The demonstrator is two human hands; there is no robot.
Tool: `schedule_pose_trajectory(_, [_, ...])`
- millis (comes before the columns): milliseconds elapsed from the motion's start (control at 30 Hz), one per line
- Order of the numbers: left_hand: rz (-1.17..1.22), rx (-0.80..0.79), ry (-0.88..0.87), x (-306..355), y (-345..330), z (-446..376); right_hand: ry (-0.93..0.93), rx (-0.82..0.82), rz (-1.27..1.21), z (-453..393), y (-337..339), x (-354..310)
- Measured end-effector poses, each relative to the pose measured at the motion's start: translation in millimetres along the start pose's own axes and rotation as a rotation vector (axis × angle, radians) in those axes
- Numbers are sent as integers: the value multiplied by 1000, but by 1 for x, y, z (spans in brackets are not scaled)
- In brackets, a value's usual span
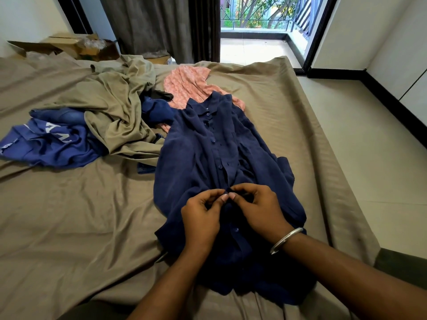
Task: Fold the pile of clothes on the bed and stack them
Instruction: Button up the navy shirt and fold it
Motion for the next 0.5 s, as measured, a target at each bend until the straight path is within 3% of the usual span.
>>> schedule_pose_trajectory(200, [145, 20, 87, -7, 2, -2, -113, -79, -332, 0, -6, 3])
schedule_pose_trajectory(500, [183, 12, 111, -5, 0, 3, -108, -62, -289, 1, -4, 6])
Point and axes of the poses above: each hand's wrist, its own z-axis away from the middle knuckle, its own y-axis out of the back of the hand, x = y × z, the point moved 5 cm from there along -z, towards the middle knuckle, and after that the axes turned 3 degrees about y, right-handed, at the moved point
